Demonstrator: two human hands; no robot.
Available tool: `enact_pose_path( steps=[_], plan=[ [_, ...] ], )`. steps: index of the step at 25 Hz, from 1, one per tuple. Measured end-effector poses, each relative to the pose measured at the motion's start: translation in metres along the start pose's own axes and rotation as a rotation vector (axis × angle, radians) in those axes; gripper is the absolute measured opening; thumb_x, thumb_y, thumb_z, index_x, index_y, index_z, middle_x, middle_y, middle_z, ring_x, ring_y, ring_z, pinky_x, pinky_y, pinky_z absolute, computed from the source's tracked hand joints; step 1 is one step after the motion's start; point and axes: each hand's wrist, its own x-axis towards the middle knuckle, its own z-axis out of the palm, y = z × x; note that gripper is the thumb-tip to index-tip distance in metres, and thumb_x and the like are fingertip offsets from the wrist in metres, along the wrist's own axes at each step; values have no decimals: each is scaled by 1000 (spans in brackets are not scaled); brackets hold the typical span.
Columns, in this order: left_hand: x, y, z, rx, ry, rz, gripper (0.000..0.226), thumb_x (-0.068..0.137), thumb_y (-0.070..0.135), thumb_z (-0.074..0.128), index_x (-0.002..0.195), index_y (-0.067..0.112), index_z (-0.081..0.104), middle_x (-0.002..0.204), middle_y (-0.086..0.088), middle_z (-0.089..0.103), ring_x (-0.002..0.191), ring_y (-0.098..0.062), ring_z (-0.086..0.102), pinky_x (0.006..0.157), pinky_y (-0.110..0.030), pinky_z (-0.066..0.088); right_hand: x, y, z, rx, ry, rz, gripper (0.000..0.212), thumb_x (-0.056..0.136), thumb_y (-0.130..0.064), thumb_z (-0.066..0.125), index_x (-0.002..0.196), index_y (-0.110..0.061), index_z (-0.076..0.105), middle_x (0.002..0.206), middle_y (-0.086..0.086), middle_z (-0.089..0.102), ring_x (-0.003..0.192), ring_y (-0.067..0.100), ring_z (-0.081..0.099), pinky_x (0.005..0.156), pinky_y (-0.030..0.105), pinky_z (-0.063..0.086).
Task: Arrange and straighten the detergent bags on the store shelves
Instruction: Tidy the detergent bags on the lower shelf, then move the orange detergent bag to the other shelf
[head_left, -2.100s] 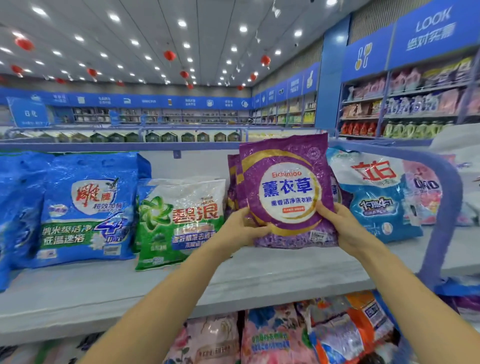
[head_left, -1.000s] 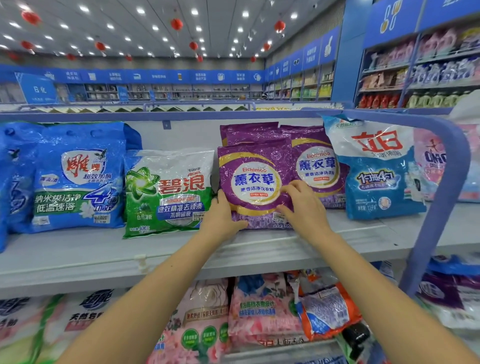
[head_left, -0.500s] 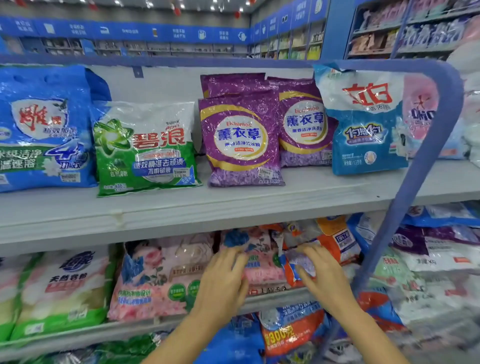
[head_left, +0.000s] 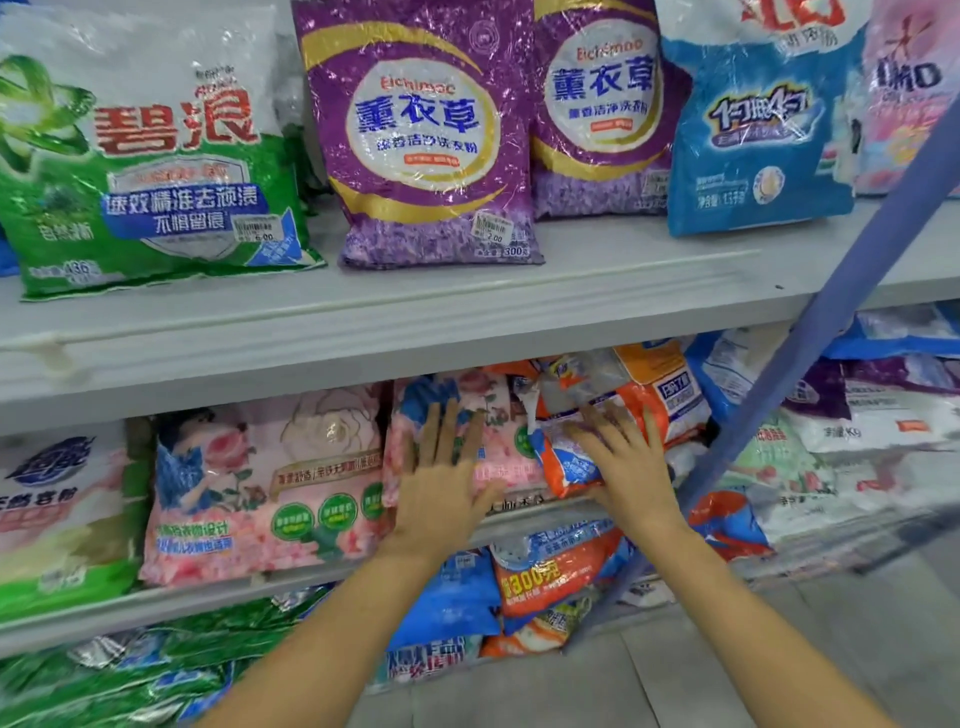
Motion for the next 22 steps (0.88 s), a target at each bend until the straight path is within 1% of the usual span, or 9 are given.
enact_pose_path(
  steps=[2, 4, 6, 8, 10, 12, 15, 18, 22],
  plan=[
    [1, -2, 4, 12, -6, 11, 74, 84, 65, 26, 140, 16, 28, 148, -16, 33, 135, -36, 31, 102, -60, 19, 4, 7, -7, 153, 124, -4, 69, 39, -10, 86, 103, -15, 62, 104, 9, 68, 104, 27, 46, 94, 47, 28],
    [0, -1, 2, -12, 2, 10, 77, 84, 66, 23, 143, 17, 23, 153, -15, 21, 140, -36, 18, 105, -57, 10, 10, 9, -26, 342, 228, 40, 45, 50, -4, 67, 94, -7, 67, 91, 10, 69, 93, 25, 52, 84, 40, 36],
    [0, -1, 0, -71, 5, 6, 79, 85, 68, 22, 147, 20, 9, 156, -11, -3, 143, -31, -6, 111, -51, -5, 14, 8, -47, 519, 289, 118, 37, 55, 3, 56, 89, 0, 68, 85, 13, 67, 89, 21, 51, 77, 37, 39],
    [0, 1, -3, -147, 10, -6, 77, 89, 63, 33, 149, 21, 9, 157, -7, -8, 143, -27, -15, 112, -46, -11, 15, 5, -66, 643, 320, 165, 39, 56, 10, 53, 90, 2, 68, 87, 12, 65, 92, 17, 52, 80, 33, 40],
    [-1, 2, -9, -188, 53, -14, 73, 90, 54, 44, 148, 19, 18, 158, -8, 1, 145, -27, -8, 112, -44, -10, 11, 2, -80, 730, 330, 157, 35, 62, 9, 54, 94, 3, 67, 92, 7, 63, 96, 5, 53, 85, 23, 42],
    [-4, 5, -13, -242, 116, -15, 69, 89, 48, 49, 145, 16, 25, 156, -10, 12, 145, -29, 3, 113, -42, -7, 6, -1, -96, 787, 323, 170, 31, 69, -4, 55, 97, -1, 67, 95, 2, 64, 98, -1, 54, 87, 18, 43],
    [-16, 17, -18, -433, 149, 2, 71, 88, 44, 54, 145, 14, 26, 154, -6, 18, 142, -23, 14, 115, -33, 2, 3, -8, -126, 1008, 294, 338, 33, 66, -7, 56, 91, -24, 71, 88, -20, 67, 87, -1, 61, 74, 14, 48],
    [-29, 34, -32, -884, 2, -167, 83, 82, 49, 61, 147, 20, 19, 154, 1, 20, 140, -17, 20, 115, -35, 19, 5, -7, -148, 1124, 364, 471, 67, 75, 20, 55, 75, -45, 71, 70, -24, 67, 69, -7, 61, 63, 10, 47],
    [-50, 58, -47, -1552, -203, -527, 84, 75, 52, 60, 145, 23, 25, 148, 0, 34, 127, -21, 42, 107, -39, 34, 4, -19, -170, 1300, 448, 553, 61, 75, 17, 59, 67, -41, 73, 63, -17, 69, 63, -2, 64, 59, 15, 52]
  ],
)
